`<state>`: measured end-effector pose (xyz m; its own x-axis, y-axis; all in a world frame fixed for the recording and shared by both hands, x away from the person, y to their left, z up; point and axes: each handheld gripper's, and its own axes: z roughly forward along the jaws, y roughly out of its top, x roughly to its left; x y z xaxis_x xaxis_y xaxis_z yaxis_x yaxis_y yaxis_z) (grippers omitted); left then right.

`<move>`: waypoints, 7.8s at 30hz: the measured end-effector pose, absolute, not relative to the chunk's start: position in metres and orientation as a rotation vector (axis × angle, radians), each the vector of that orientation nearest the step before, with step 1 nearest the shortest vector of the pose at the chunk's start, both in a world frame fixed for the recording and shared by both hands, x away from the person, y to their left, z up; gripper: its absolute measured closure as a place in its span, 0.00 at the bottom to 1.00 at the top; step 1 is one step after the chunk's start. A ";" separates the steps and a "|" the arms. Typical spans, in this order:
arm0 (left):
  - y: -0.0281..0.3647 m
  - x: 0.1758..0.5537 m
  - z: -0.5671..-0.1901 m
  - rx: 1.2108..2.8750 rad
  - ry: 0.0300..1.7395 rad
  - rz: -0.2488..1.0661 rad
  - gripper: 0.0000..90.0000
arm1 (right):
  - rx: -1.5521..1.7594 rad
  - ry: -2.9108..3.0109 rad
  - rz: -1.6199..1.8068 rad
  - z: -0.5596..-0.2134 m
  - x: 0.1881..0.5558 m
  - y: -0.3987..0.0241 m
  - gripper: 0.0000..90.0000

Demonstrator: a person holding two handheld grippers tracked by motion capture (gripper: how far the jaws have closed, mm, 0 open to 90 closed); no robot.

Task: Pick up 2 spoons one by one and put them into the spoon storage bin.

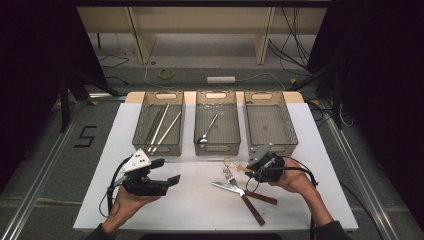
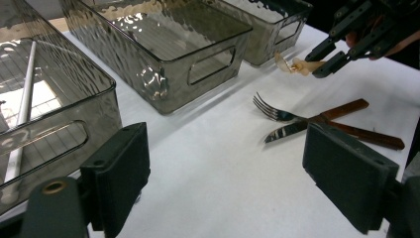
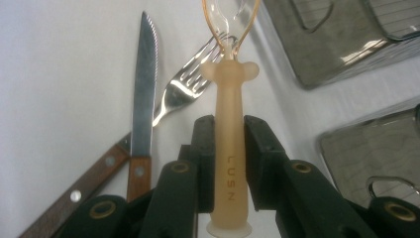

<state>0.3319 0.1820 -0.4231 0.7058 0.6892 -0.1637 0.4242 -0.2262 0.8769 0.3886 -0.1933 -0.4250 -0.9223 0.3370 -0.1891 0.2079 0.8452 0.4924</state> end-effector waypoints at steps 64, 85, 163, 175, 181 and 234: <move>0.202 0.321 -0.418 1.752 0.887 0.366 0.17 | 1.043 2.531 0.929 -0.376 0.512 -0.120 0.85; 0.203 0.322 -0.417 1.749 0.886 0.370 0.17 | 1.108 2.540 0.889 -0.392 0.522 -0.112 0.85; 0.202 0.322 -0.417 1.738 0.899 0.365 0.17 | 0.917 2.743 0.930 -0.382 0.433 -0.142 0.41; 0.202 0.322 -0.417 1.738 0.899 0.363 0.17 | 0.868 2.807 0.832 -0.404 0.397 -0.167 0.40; 0.203 0.322 -0.417 1.733 0.898 0.366 0.17 | 0.861 2.835 0.800 -0.411 0.387 -0.174 0.36; 0.202 0.323 -0.417 1.734 0.895 0.367 0.17 | 0.800 2.982 0.440 -0.445 0.362 -0.186 0.58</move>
